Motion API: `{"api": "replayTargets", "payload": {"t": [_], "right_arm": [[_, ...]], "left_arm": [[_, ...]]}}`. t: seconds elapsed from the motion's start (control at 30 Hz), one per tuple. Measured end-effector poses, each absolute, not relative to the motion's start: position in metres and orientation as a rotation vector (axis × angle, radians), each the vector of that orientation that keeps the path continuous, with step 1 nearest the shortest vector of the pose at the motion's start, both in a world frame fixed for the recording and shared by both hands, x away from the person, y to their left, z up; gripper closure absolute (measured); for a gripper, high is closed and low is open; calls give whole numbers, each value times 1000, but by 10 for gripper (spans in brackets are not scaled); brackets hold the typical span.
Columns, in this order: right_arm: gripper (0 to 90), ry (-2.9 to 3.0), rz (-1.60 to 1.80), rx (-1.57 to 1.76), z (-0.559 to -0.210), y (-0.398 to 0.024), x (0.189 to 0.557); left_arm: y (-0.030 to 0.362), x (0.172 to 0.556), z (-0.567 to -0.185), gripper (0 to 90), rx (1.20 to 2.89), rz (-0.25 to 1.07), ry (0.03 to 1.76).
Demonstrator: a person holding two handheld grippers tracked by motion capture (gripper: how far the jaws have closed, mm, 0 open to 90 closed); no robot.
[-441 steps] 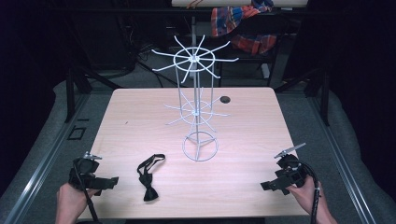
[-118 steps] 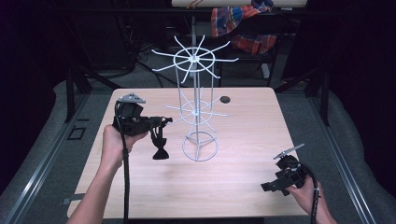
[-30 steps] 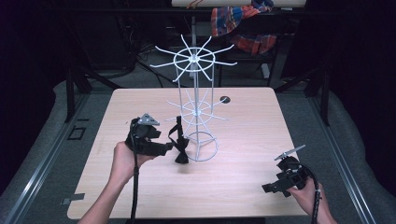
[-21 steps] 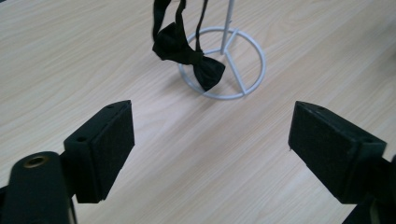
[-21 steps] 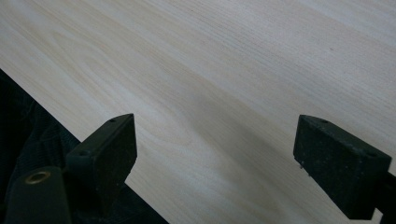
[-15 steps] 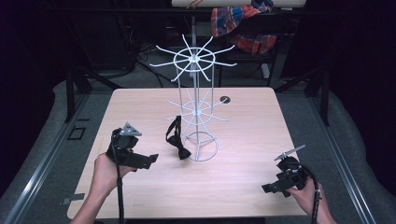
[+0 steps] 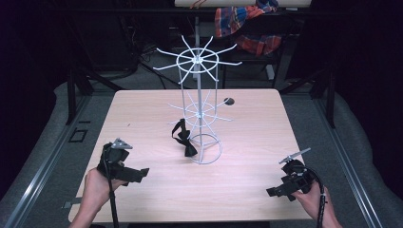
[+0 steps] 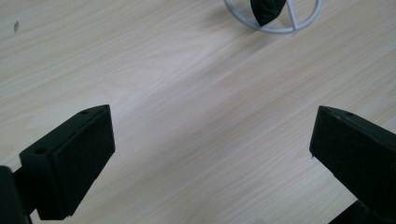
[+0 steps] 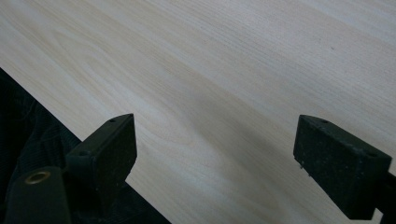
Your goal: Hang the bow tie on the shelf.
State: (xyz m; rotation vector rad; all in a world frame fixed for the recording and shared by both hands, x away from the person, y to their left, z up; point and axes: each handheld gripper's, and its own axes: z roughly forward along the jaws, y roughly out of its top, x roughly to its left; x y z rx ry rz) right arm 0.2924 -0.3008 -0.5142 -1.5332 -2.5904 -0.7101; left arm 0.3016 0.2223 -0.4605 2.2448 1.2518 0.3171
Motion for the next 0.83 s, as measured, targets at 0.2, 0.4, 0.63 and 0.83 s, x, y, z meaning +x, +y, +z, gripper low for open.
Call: {"api": "replayTargets", "payload": {"t": [0.2,0.4,0.63,0.83], "right_arm": [[128,-2631,-648,-1486,-512,-303,293],[129,-2612,-677,-1496,-512,-302,293],[129,-2636,-660,-1480,-512,-301,294],[128,-2626,-655,-1456,-516,-299,296]], "left_arm": [[227,296,-479,2,2269,287,1301],[230,295,-496,1,2274,248,1338],[230,297,-510,2,2310,162,1331],[232,302,-512,1,2291,128,1316]]}}
